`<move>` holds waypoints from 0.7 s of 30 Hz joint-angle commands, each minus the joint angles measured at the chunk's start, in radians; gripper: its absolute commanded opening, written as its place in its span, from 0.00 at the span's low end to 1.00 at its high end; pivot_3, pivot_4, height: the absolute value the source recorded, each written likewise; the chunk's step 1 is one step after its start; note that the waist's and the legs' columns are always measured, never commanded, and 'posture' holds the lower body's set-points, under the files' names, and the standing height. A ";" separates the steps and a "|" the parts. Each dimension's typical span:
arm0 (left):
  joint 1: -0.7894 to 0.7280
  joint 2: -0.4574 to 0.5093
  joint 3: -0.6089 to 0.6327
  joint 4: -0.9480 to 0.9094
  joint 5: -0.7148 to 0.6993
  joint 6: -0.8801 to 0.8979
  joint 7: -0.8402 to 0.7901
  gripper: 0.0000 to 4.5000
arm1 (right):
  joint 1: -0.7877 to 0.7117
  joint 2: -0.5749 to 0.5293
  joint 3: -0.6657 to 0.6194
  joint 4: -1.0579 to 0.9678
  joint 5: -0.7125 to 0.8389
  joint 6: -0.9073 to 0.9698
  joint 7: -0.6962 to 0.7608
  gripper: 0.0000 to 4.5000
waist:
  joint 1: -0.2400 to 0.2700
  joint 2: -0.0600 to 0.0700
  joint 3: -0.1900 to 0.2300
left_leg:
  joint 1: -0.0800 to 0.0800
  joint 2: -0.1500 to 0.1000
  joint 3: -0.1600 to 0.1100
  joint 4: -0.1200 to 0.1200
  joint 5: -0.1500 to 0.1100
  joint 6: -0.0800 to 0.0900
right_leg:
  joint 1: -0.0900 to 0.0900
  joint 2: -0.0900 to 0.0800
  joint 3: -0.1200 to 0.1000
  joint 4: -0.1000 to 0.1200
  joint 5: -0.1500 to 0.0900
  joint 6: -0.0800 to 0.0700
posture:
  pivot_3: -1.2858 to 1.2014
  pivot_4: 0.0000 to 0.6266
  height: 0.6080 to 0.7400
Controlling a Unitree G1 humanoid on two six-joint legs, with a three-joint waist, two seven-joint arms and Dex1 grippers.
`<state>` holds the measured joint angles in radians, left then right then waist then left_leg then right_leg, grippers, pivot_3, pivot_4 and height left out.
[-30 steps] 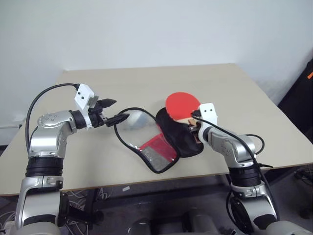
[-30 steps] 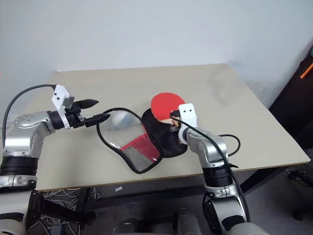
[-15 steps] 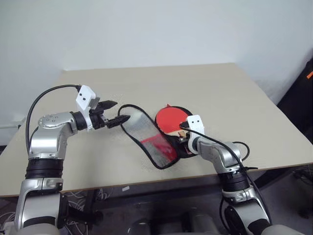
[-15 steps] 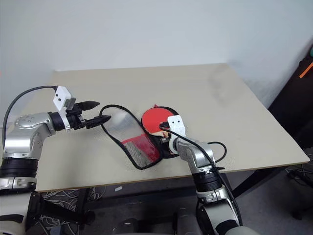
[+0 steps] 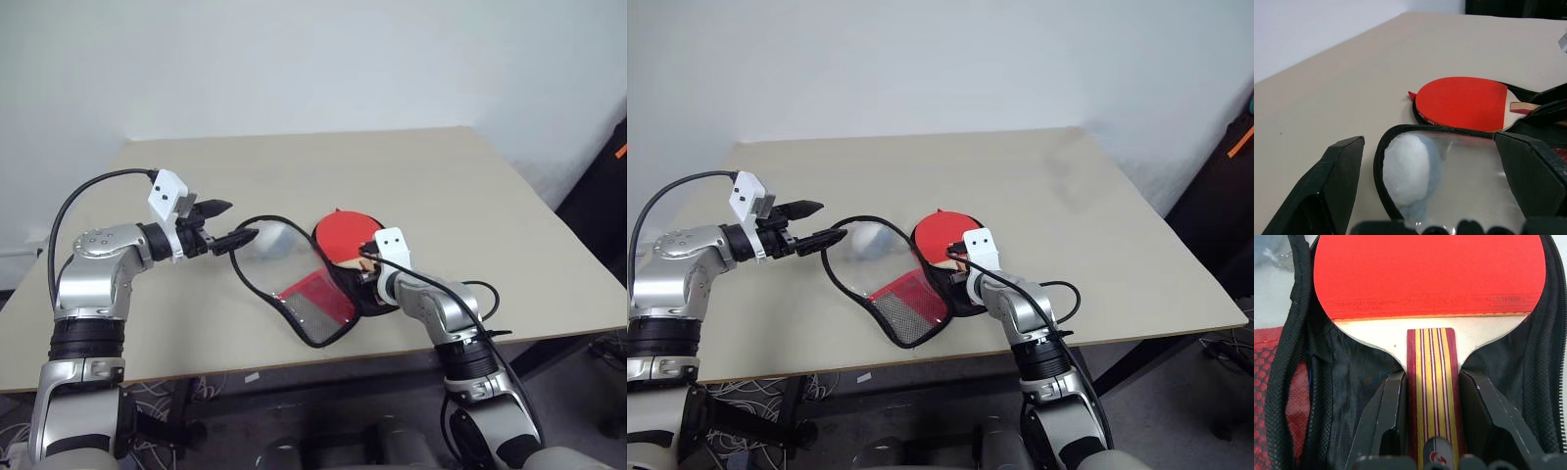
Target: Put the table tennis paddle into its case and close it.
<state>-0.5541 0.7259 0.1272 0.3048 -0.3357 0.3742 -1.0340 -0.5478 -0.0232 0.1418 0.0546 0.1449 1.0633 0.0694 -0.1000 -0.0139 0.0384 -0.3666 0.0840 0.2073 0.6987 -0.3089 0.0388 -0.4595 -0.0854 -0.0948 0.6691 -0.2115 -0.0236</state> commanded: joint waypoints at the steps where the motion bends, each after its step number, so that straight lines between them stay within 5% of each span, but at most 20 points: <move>1: -0.007 0.015 0.030 -0.027 -0.018 -0.011 0.001 1.00 | -0.001 -0.015 0.003 -0.036 -0.016 0.001 0.005 0.27 | 0.000 0.000 0.000 | 0.000 0.000 0.000 0.000 0.000 0.000 | 0.000 0.000 0.000 0.000 0.000 0.000 | 0.52 0.00 1.00; 2: -0.008 0.015 0.031 -0.026 -0.017 -0.012 0.000 1.00 | 0.001 -0.016 0.004 -0.038 -0.016 0.002 0.006 0.27 | 0.000 0.000 0.000 | 0.000 0.000 0.000 0.000 0.000 0.000 | 0.000 0.000 0.000 0.000 0.000 0.000 | 0.52 0.00 1.00; 12: -0.032 0.058 0.045 0.022 -0.003 -0.048 -0.014 1.00 | 0.005 -0.051 -0.033 -0.137 0.003 0.087 0.016 0.99 | -0.001 0.000 0.000 | 0.000 0.000 0.000 0.000 0.000 0.000 | -0.001 0.000 0.000 0.000 0.000 0.000 | 0.52 0.00 1.00; 21: -0.038 0.196 0.147 0.135 -0.049 -0.052 -0.095 1.00 | -0.068 -0.251 -0.274 -0.441 0.254 0.224 0.280 0.99 | 0.001 0.000 0.000 | -0.001 0.000 -0.001 -0.001 0.000 0.000 | -0.001 0.000 -0.001 -0.003 0.000 0.000 | 0.52 0.00 1.00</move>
<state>-0.5634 0.9022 0.2353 0.4311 -0.3595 0.3322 -1.1150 -0.5673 -0.2385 -0.0843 -0.3115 0.3300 1.2792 0.2841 -0.0987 -0.0138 0.0389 -0.3674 0.0845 0.2058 0.6976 -0.3090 0.0388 -0.4597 -0.0852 -0.0959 0.6660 -0.2115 -0.0236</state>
